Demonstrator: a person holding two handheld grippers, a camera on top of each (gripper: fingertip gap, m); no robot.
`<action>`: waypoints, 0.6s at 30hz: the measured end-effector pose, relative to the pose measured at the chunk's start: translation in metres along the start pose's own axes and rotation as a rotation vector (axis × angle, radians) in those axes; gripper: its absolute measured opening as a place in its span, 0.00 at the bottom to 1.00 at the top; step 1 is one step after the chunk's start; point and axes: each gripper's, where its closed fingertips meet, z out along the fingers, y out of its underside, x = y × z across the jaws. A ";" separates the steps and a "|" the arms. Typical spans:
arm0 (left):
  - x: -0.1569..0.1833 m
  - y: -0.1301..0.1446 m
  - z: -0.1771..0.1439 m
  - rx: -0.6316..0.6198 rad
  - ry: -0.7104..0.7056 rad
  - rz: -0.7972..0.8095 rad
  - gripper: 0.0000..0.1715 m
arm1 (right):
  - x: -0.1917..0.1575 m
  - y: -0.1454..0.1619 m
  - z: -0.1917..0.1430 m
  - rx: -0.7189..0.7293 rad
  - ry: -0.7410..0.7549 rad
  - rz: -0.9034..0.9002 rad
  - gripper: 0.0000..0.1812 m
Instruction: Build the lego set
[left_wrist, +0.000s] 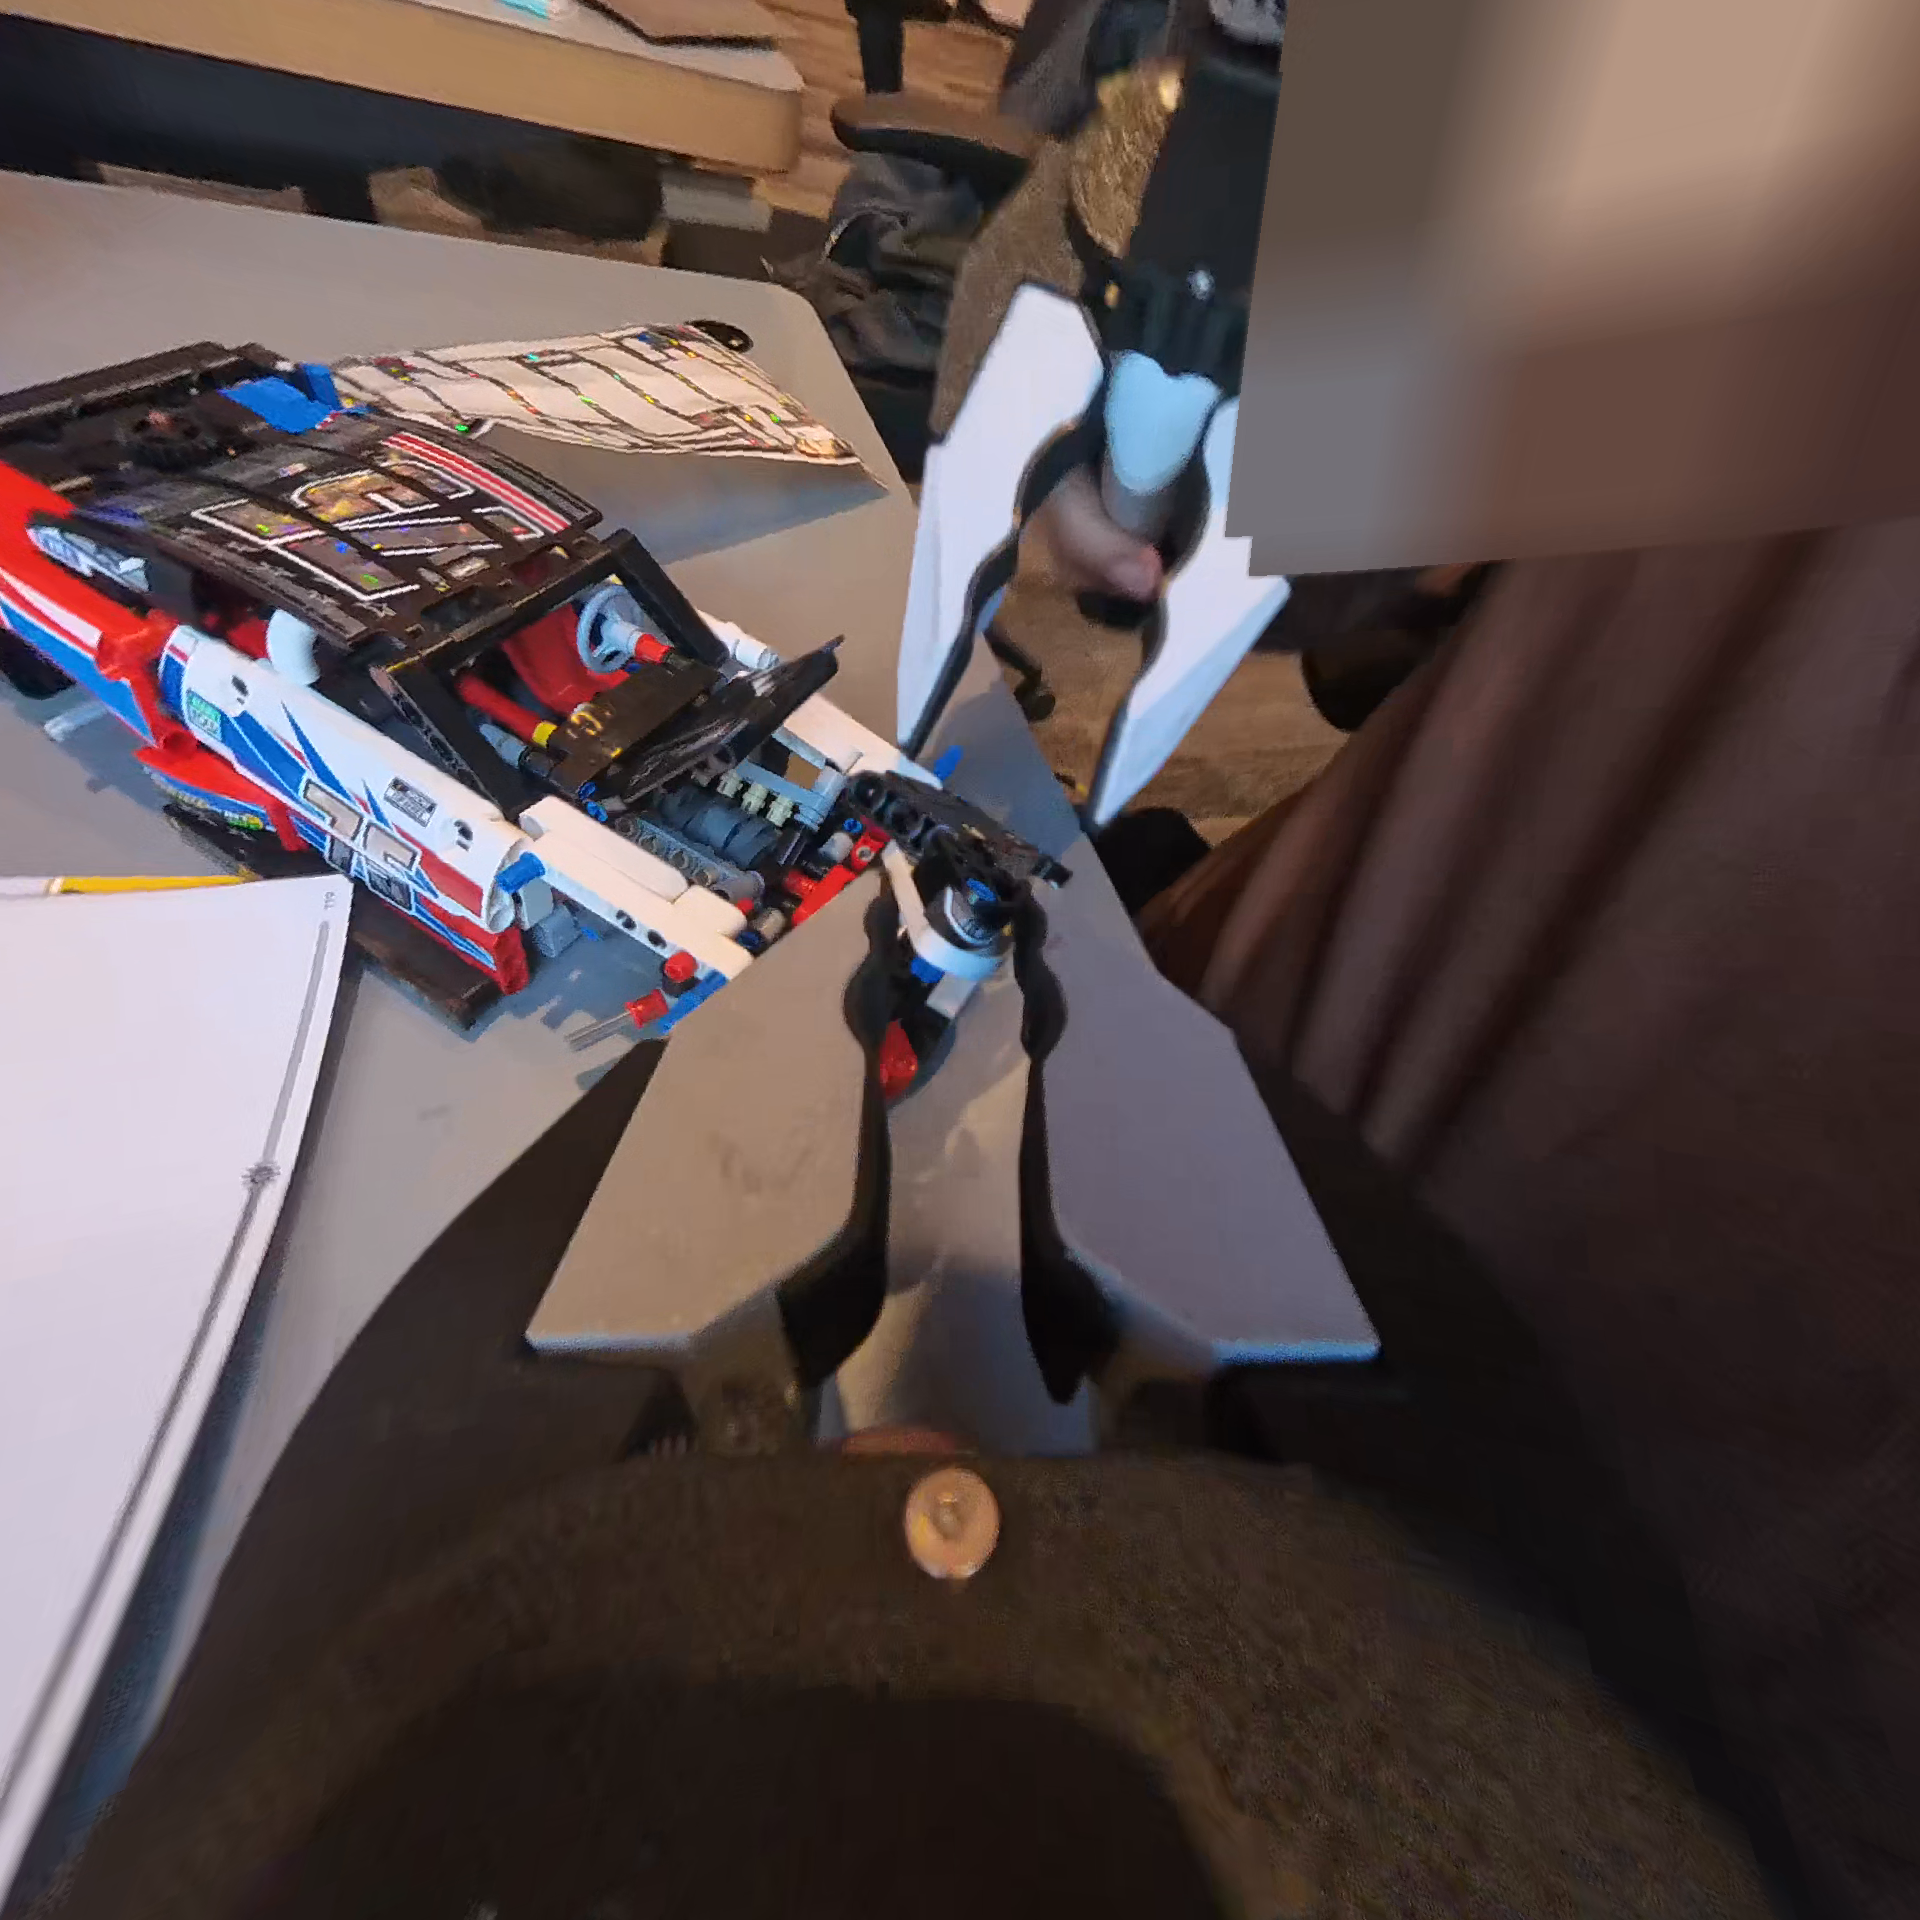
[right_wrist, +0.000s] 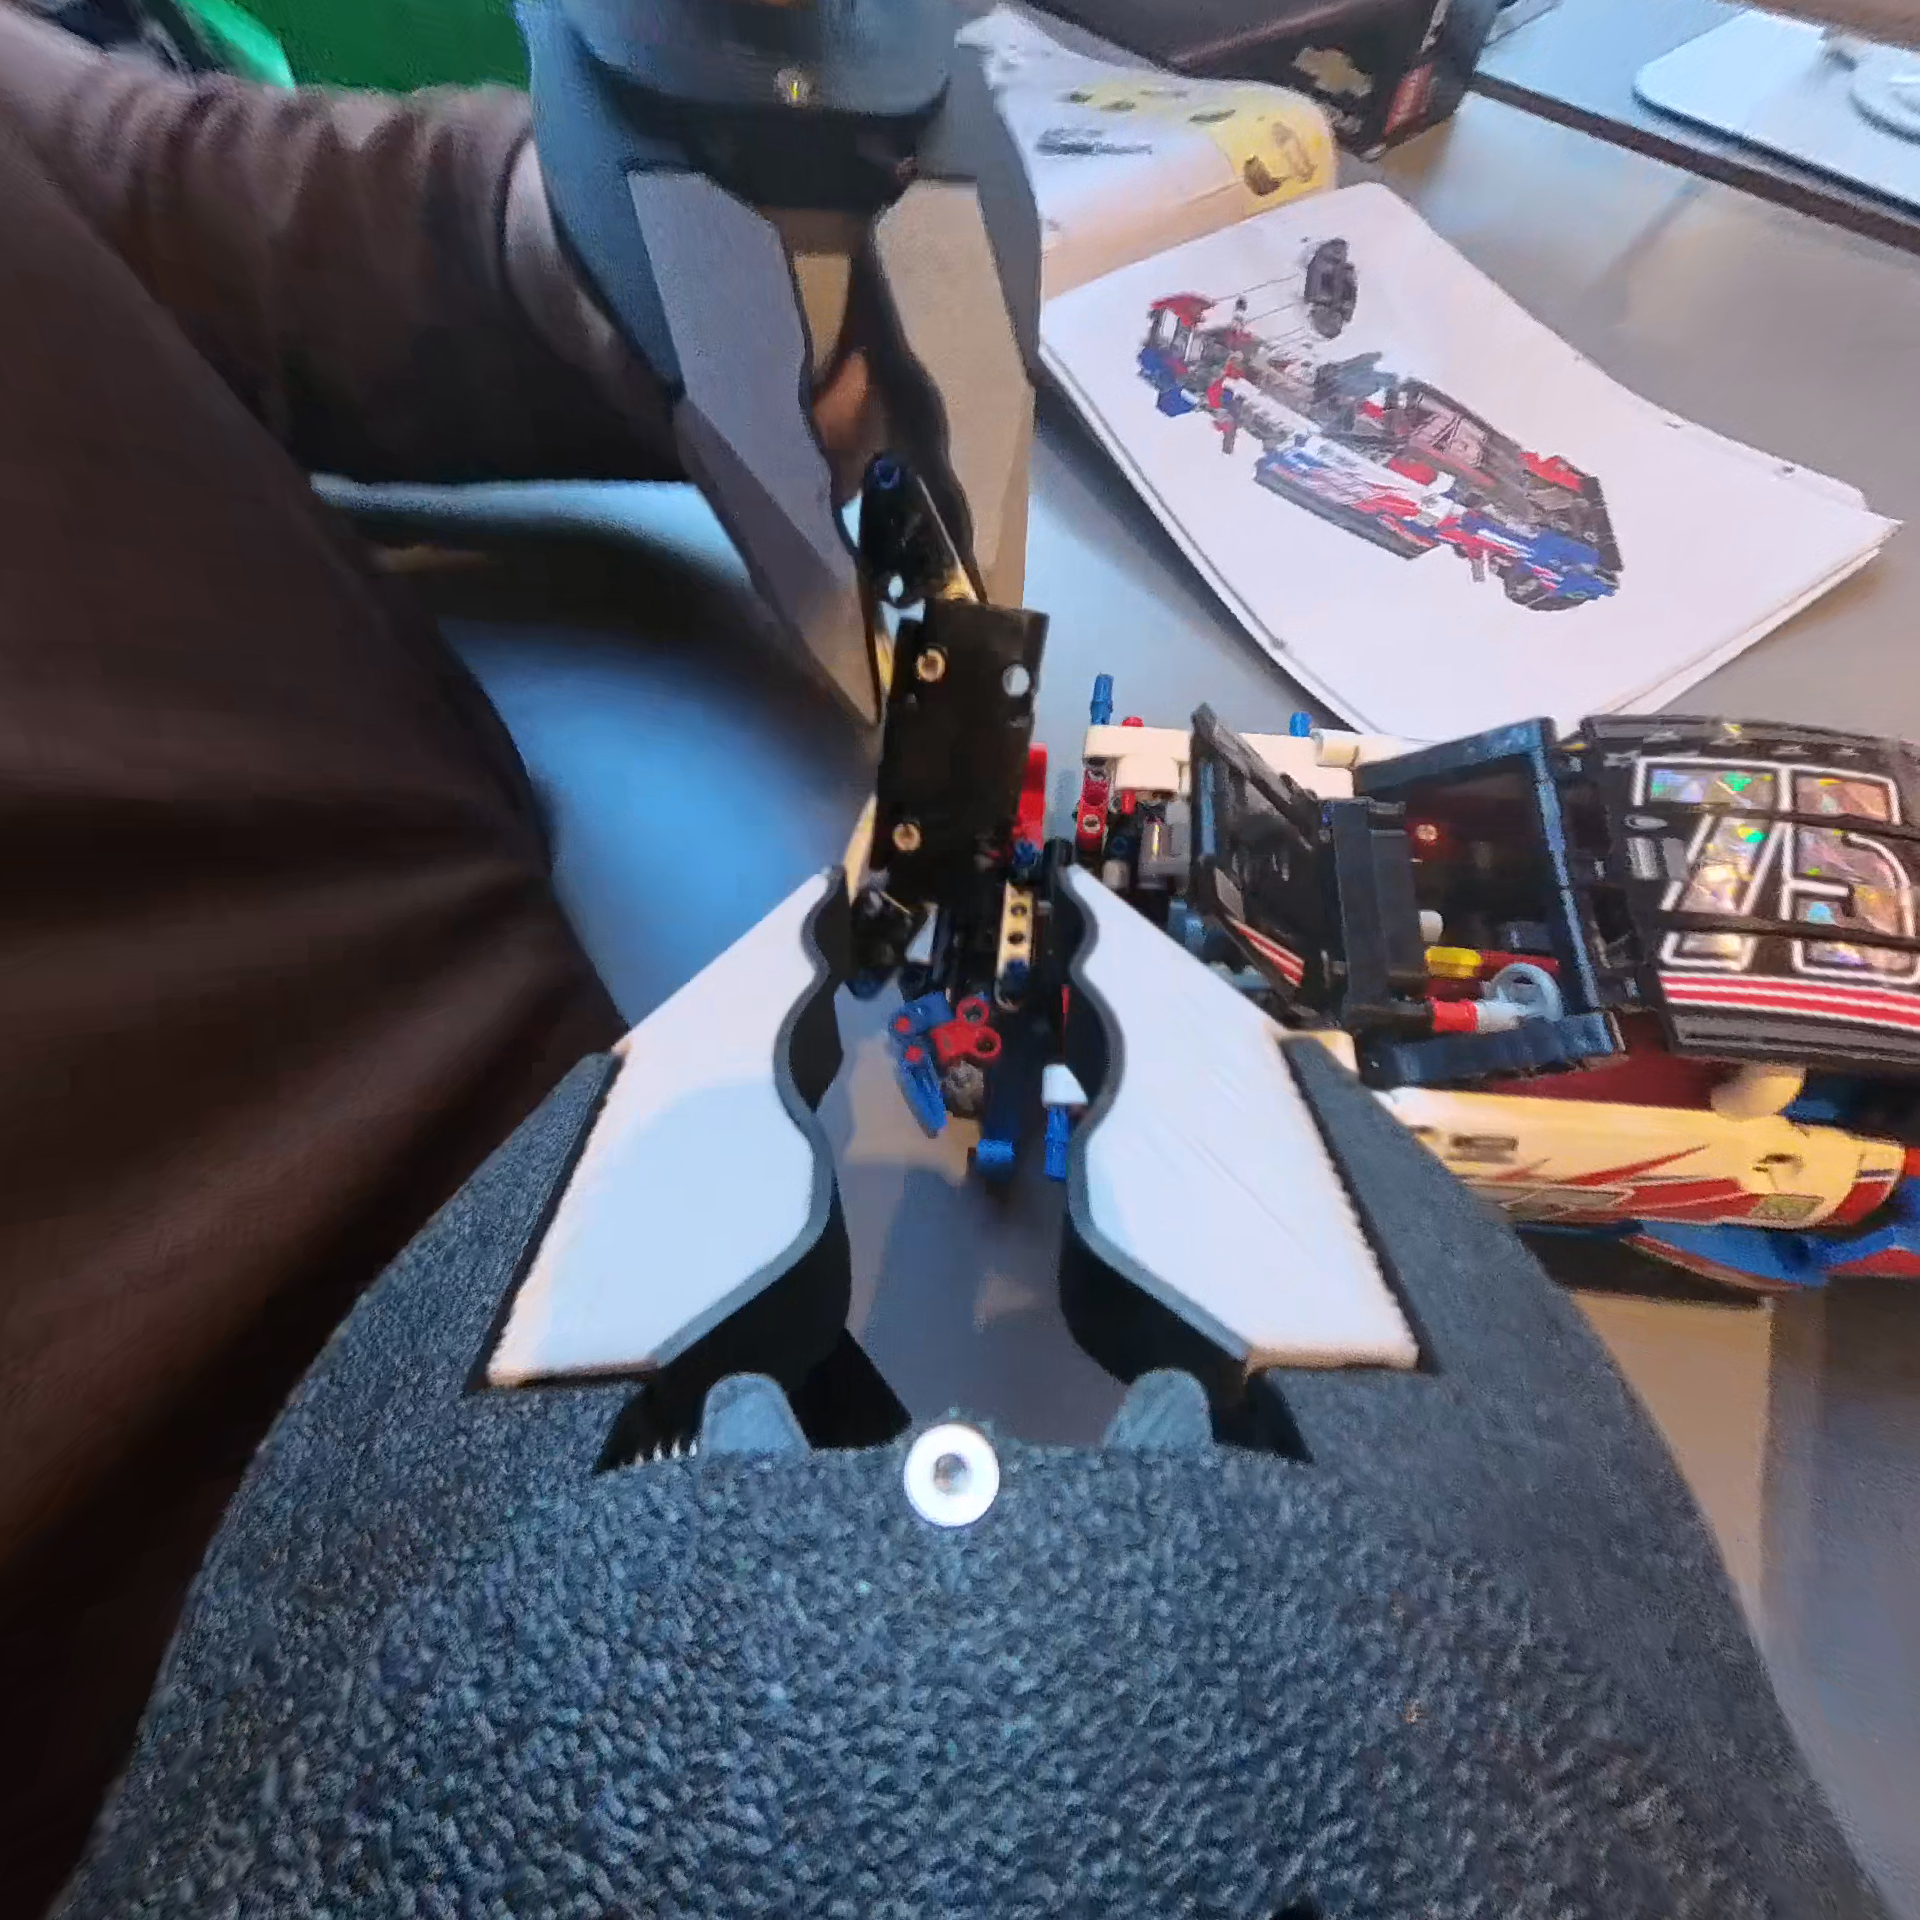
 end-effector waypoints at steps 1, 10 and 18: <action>0.001 -0.002 0.000 0.025 0.000 -0.031 0.11 | -0.001 -0.003 0.003 0.018 0.015 0.027 0.22; -0.003 -0.003 0.001 0.201 -0.051 -0.277 0.11 | -0.005 0.000 0.013 0.048 0.022 0.206 0.18; 0.012 0.023 0.015 0.027 0.009 -0.202 0.12 | -0.018 0.020 0.005 -0.068 -0.025 0.145 0.17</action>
